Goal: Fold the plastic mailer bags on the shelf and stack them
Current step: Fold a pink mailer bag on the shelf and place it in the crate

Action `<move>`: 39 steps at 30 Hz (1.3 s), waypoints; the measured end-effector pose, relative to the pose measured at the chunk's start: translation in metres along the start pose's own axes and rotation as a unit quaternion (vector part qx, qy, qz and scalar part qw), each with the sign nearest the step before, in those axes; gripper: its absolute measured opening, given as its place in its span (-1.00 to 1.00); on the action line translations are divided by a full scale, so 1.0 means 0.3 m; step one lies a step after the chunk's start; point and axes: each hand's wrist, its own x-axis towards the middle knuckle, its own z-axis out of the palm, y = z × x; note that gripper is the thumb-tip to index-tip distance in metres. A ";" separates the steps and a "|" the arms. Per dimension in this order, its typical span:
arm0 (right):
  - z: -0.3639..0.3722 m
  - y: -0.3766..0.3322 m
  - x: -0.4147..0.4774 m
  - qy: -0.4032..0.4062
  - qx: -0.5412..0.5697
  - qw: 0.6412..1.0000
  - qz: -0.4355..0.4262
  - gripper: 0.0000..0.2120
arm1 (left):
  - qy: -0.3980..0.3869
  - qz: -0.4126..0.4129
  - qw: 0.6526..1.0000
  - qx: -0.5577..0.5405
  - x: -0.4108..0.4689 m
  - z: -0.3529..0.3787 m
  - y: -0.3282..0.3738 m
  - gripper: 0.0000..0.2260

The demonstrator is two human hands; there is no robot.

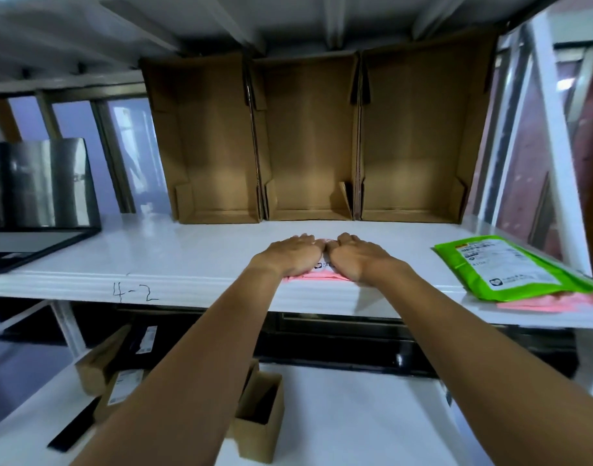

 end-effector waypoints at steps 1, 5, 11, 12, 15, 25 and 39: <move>0.001 -0.003 0.001 0.000 -0.005 1.000 0.010 -0.62 | 0.001 0.001 1.000 -0.006 0.006 0.003 -0.004 -0.55; 0.000 0.004 0.005 0.002 -0.006 0.999 0.049 -0.60 | 0.027 -0.022 0.999 -0.016 0.015 0.008 -0.005 -0.53; 0.000 0.002 0.000 0.031 0.009 0.997 0.065 -0.83 | 0.074 -0.043 0.993 -0.078 0.000 0.009 -0.037 -0.64; 0.001 0.008 0.002 0.034 0.003 0.997 0.065 -0.83 | 0.084 -0.024 0.991 -0.102 -0.016 0.008 -0.035 -0.65; 0.003 0.021 0.014 0.044 -0.016 0.998 0.048 -0.82 | 0.073 0.036 0.981 -0.176 -0.063 0.007 -0.036 -0.60; 0.003 -0.012 -0.044 0.127 -0.133 0.982 -0.051 -0.60 | -0.029 0.045 0.955 -0.292 -0.059 -0.027 -0.044 -0.54; -0.020 -0.027 0.028 -0.048 0.058 0.996 0.056 -0.36 | 0.011 0.049 0.997 -0.062 -0.085 -0.001 0.000 -0.54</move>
